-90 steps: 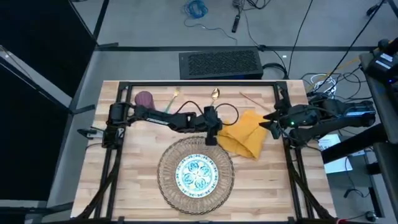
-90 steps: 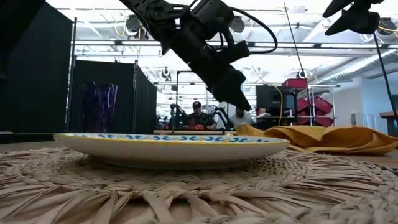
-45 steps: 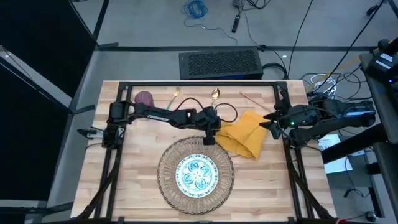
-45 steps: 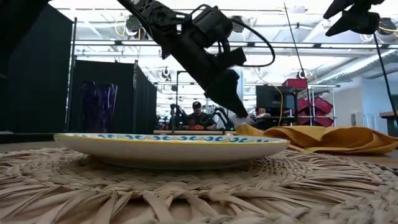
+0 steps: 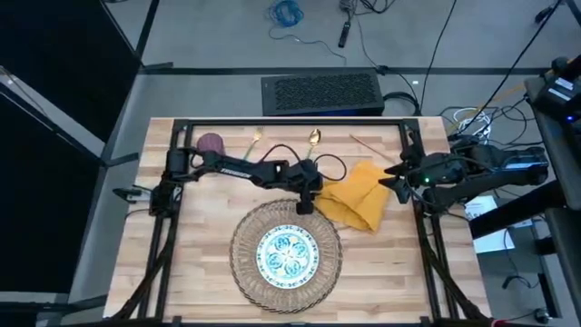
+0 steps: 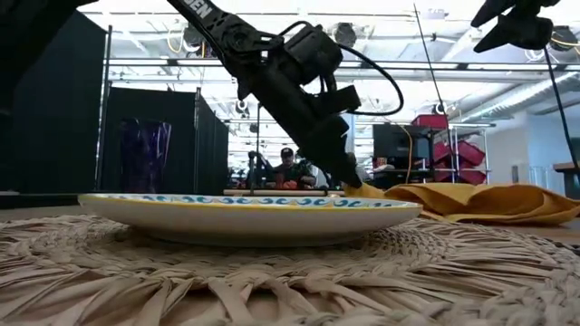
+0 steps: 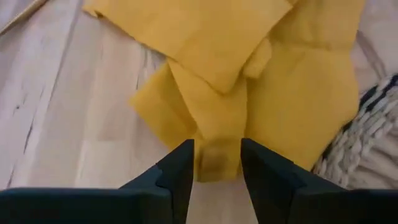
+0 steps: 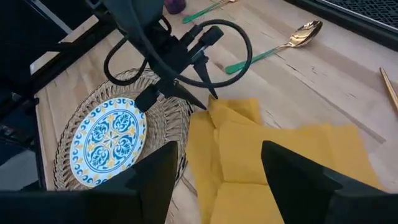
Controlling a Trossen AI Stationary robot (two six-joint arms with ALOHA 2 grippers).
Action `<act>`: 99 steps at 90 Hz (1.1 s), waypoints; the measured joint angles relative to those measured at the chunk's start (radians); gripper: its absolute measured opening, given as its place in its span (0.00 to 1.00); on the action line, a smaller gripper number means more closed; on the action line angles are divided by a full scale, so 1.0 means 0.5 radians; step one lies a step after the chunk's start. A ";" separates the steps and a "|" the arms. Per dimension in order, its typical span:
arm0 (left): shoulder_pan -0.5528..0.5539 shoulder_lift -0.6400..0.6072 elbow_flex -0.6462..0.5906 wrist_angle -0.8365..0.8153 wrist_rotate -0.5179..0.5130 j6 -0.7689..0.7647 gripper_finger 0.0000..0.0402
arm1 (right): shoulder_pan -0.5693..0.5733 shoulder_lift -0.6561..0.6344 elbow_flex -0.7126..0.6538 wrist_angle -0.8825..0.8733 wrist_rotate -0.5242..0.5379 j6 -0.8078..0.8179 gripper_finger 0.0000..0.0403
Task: Set table place
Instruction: Fold the yellow table napkin
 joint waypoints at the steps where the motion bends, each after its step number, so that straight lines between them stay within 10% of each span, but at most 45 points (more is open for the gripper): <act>1: 0.000 0.002 0.000 -0.003 0.000 0.000 0.30 | 0.000 0.000 0.000 0.000 0.000 0.000 0.54; 18: -0.005 0.006 -0.002 0.041 0.001 0.046 0.27 | 0.000 0.000 0.000 -0.001 0.012 -0.001 0.54; 36: -0.022 0.006 -0.002 0.077 -0.035 0.105 0.03 | 0.000 0.000 0.000 -0.001 0.049 -0.001 0.54; 99: -0.171 -0.380 0.332 -0.312 -0.616 0.490 0.00 | 0.000 0.003 -0.001 0.015 0.056 0.002 0.54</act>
